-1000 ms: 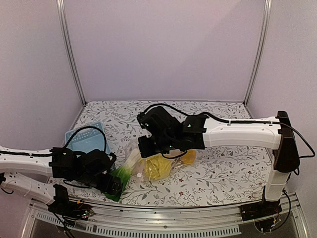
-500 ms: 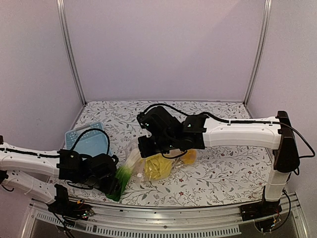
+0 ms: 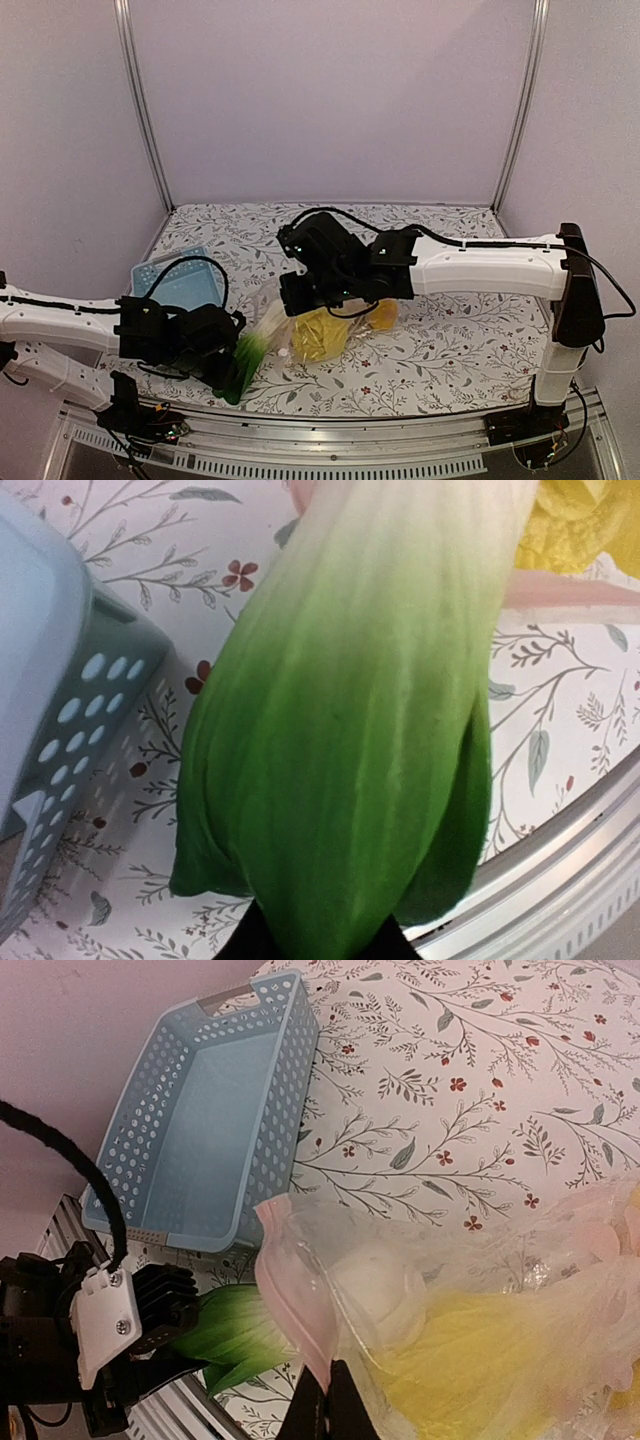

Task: Place the food in the zip-top bag and seal the zipper
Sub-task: Place the fake vegetable at the center of the board.

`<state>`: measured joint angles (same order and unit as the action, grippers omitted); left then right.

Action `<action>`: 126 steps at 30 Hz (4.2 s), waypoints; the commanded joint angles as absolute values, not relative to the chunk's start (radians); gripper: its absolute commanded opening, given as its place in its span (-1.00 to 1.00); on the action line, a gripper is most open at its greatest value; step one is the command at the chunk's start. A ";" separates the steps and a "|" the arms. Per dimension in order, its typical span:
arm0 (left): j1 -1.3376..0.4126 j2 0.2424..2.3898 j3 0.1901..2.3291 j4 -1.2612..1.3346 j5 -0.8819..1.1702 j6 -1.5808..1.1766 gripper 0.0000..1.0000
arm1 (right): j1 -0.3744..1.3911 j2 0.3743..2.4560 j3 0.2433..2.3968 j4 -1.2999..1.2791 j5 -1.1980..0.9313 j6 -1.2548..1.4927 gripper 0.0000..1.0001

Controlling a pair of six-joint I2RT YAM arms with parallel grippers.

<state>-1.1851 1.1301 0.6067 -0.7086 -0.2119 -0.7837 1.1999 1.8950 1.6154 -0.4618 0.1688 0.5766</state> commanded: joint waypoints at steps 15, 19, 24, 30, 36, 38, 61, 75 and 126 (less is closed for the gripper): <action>-1.113 1.146 0.940 -1.022 0.099 -0.679 -1.00 | 1.192 1.832 1.561 -0.386 0.163 0.448 -1.00; -1.045 1.181 0.975 -1.026 0.166 -0.642 -1.00 | 1.202 1.817 1.539 -0.370 0.155 0.430 -1.00; -0.999 1.225 1.007 -1.013 0.249 -0.602 -1.00 | 1.228 1.808 1.537 -0.364 0.140 0.381 -1.00; -0.935 1.231 1.043 -1.045 0.283 -0.567 -1.00 | 1.250 1.808 1.529 -0.360 0.109 0.331 -1.00; -0.879 1.246 1.081 -1.067 0.319 -0.506 -1.00 | 1.262 1.814 1.517 -0.354 0.071 0.318 -1.00; -0.865 1.258 1.095 -1.068 0.327 -0.489 -1.00 | 1.267 1.812 1.517 -0.353 0.060 0.318 -1.00; -0.842 1.411 1.225 -0.970 0.120 -0.262 -0.99 | 1.276 1.797 1.500 -0.278 -0.074 0.364 -1.00; -0.842 1.328 1.138 -0.912 0.088 -0.322 0.09 | 1.233 1.781 1.451 -0.304 0.157 0.588 -1.00; -1.180 1.176 0.872 -0.737 -0.303 -0.538 0.89 | 1.204 1.800 1.444 -0.283 0.110 0.618 -1.00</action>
<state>-1.1481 1.1416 0.8265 -0.6922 -0.1638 -0.5133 1.2152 1.8111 1.4612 -0.2974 0.1104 0.6113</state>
